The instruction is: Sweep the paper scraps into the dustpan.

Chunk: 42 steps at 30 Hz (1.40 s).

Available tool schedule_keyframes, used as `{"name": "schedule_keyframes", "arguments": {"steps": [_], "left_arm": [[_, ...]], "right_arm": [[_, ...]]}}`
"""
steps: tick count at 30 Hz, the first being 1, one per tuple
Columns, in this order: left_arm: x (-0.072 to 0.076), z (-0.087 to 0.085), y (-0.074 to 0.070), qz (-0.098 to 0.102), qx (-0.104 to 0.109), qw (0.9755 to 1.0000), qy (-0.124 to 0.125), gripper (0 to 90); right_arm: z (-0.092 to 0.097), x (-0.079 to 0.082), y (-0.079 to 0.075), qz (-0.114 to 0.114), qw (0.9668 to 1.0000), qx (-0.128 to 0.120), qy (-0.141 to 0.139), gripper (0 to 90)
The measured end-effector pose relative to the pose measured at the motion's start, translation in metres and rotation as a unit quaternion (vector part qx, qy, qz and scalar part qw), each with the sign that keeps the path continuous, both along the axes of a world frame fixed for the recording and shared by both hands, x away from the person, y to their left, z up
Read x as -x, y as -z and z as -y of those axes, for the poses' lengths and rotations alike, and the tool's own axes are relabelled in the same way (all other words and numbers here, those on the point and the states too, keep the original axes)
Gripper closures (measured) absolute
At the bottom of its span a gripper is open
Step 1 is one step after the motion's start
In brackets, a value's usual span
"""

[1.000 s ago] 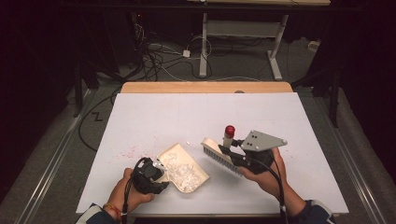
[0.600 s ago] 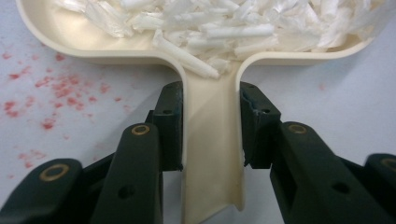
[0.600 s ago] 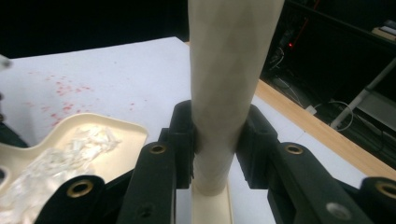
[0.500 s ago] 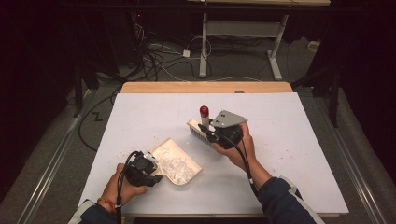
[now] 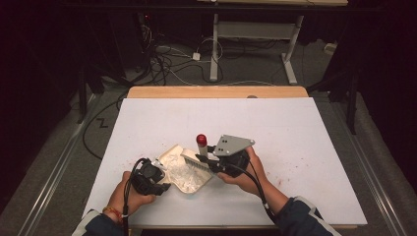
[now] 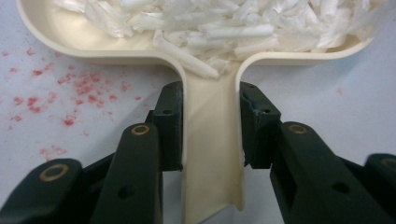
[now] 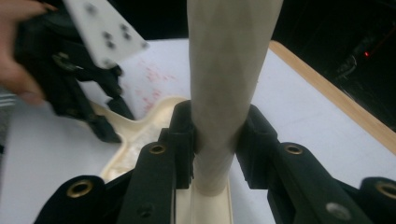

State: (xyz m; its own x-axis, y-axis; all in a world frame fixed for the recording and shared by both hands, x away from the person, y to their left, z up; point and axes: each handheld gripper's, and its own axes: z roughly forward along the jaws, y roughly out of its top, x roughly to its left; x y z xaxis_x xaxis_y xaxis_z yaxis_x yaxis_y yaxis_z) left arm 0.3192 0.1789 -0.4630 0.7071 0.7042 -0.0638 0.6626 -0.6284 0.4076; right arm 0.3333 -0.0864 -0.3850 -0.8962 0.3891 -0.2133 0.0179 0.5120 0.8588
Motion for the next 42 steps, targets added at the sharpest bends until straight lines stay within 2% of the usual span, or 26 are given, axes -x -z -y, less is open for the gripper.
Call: {"name": "schedule_keyframes", "arguments": {"steps": [4,6,12,20,27,42], "left_arm": [[0.000,0.000,0.000,0.000,-0.001,1.0000,0.000,62.8],[0.000,0.000,0.000,0.001,0.000,1.0000,-0.001,62.8],[-0.001,0.000,0.000,0.002,0.003,1.0000,-0.004,62.7],[-0.001,-0.001,0.001,0.006,0.004,1.0000,-0.005,62.6],[-0.002,-0.004,0.001,0.010,0.008,0.9998,-0.016,62.3],[-0.005,-0.012,0.001,0.013,0.018,0.9992,-0.034,62.5]], "right_arm": [[0.011,0.013,-0.010,0.008,0.9999,-0.011,-0.002,71.0],[0.020,0.016,-0.014,0.013,0.9997,-0.018,0.010,70.9],[0.040,0.018,-0.021,0.004,0.9989,-0.034,0.030,71.0],[0.066,0.023,-0.025,-0.003,0.9984,-0.029,0.048,70.9],[0.093,0.028,-0.028,-0.002,0.9967,-0.038,0.071,70.9],[0.142,0.041,-0.030,-0.015,0.9940,-0.036,0.102,70.9]]}}
